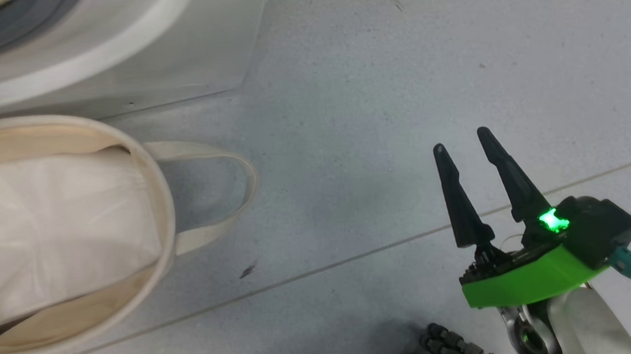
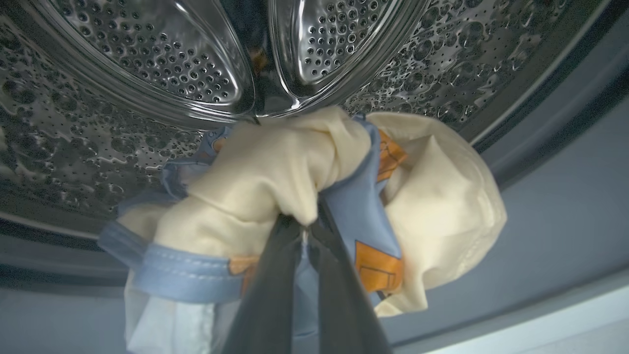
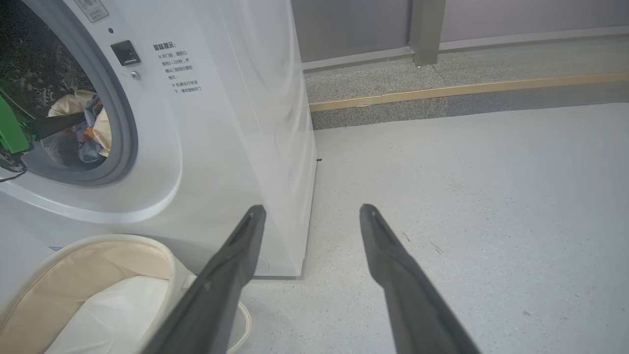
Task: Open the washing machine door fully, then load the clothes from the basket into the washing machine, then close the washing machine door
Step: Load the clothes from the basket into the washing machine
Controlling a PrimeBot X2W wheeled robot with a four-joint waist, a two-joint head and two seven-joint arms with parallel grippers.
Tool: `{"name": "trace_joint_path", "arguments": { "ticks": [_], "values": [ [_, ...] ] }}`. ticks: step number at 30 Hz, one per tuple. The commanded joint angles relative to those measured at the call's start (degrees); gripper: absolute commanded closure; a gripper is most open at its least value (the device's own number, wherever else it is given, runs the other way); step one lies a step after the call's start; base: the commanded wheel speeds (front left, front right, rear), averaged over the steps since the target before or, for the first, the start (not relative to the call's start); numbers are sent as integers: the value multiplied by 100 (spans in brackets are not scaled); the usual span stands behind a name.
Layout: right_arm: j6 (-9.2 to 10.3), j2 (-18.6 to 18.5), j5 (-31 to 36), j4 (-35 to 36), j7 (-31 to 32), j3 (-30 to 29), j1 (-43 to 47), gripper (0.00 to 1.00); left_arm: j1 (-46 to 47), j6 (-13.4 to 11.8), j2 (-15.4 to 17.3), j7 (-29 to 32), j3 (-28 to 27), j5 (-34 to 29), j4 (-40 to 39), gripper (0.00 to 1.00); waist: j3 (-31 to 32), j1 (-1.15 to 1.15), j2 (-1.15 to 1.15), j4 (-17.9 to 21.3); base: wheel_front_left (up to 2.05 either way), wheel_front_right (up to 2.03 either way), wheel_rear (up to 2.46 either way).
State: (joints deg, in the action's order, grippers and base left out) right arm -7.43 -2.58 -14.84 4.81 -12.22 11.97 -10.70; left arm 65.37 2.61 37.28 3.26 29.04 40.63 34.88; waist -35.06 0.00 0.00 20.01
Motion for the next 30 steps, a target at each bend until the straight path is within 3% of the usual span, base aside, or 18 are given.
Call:
{"name": "trace_joint_path", "arguments": {
  "ticks": [1, 9, 17, 23, 29, 30],
  "values": [
    [-6, -30, -51, 144, -66, 113, -53, 0, 406, 69, 289, 66, -134, -99, 64, 100, -132, 0, 0, 105, 0, 0, 0],
    [-6, -30, -141, 139, -179, 153, -102, 0, 1864, 329, 211, -116, 38, -433, 1094, 100, -513, 0, 0, 289, 0, 0, 0],
    [-6, -30, -178, 176, -251, 116, -128, 0, 3239, 439, -13, -1148, 43, -608, 1973, 100, -829, 0, 0, 326, 0, 0, 0],
    [-6, -30, -188, 161, -269, 133, -194, 0, 3609, 476, -168, -1726, 78, -607, 2431, 100, -951, 0, 0, 279, 0, 0, 0],
    [-6, -30, -178, 145, -275, 144, -283, 0, 3671, 483, -166, -1822, -140, -656, 2511, 100, -1046, 0, 0, 264, 0, 0, 0],
    [-6, -30, -155, 134, -275, 139, -290, 0, 3595, 484, -200, -1822, -137, -639, 2575, 20, -1033, 0, 0, 261, 0, 0, 0]
  ]
}}
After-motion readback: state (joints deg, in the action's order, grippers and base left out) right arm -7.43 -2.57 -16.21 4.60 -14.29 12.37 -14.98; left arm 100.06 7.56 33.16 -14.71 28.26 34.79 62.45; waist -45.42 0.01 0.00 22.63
